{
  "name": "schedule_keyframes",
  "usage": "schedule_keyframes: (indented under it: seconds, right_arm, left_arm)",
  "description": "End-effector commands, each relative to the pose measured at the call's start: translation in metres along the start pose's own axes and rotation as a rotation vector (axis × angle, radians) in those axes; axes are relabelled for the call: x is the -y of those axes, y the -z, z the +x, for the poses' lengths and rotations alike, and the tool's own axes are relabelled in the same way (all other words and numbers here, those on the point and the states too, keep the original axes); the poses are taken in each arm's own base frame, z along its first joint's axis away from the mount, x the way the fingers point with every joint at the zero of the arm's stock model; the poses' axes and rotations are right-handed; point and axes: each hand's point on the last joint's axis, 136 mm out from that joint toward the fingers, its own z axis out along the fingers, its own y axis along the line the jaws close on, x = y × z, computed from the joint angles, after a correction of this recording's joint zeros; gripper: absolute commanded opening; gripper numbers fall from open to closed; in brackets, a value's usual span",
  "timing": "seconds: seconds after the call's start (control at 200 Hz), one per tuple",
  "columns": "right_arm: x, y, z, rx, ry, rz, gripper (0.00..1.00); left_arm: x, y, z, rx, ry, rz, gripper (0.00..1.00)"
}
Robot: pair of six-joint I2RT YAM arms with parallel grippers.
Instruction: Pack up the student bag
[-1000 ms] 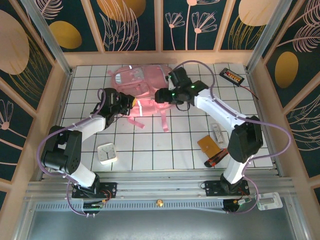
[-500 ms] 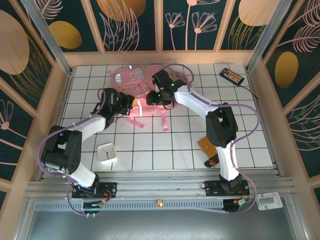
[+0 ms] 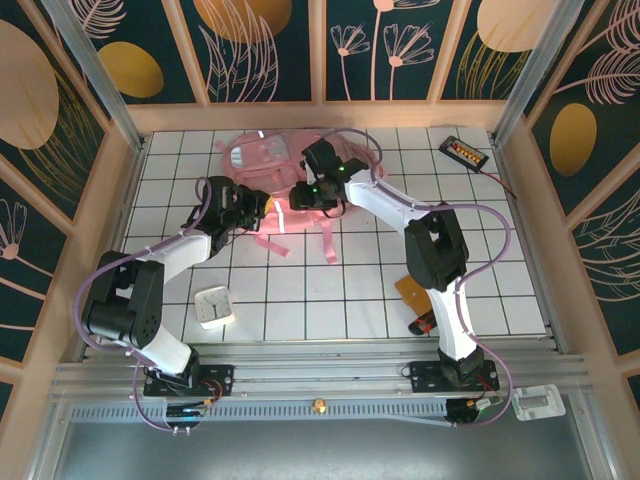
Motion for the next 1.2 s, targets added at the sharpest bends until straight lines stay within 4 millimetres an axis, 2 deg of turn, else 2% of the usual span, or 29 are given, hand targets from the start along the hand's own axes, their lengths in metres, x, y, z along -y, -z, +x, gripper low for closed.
schedule_keyframes:
  seconds: [0.0,0.145,0.225,0.55,0.716,0.986,1.196]
  right_arm:
    - [-0.004,0.009,0.011,-0.025,-0.051,-0.071,0.45]
    - [0.008,0.008,0.018,-0.024,-0.064,-0.033,0.41]
    - [0.012,0.007,0.015,-0.017,-0.069,-0.013,0.38]
    - [-0.004,0.015,-0.014,0.028,-0.078,-0.104,0.39]
    - [-0.003,0.019,-0.02,0.038,-0.105,-0.132,0.39]
    - [0.005,0.014,-0.021,0.028,-0.131,-0.104,0.38]
    - [0.012,0.017,-0.021,0.038,-0.123,-0.035,0.29]
  left_arm:
    - [0.042,0.004,0.019,-0.088,-0.028,0.125,0.0]
    - [0.042,0.004,0.02,-0.092,-0.029,0.123,0.0]
    - [0.042,0.004,0.021,-0.094,-0.03,0.124,0.0]
    - [0.045,0.005,0.021,-0.097,-0.04,0.123,0.0]
    - [0.043,0.006,0.022,-0.096,-0.039,0.12,0.0]
    - [0.041,0.009,0.022,-0.095,-0.036,0.124,0.0]
    - [0.038,0.011,0.023,-0.095,-0.03,0.127,0.0]
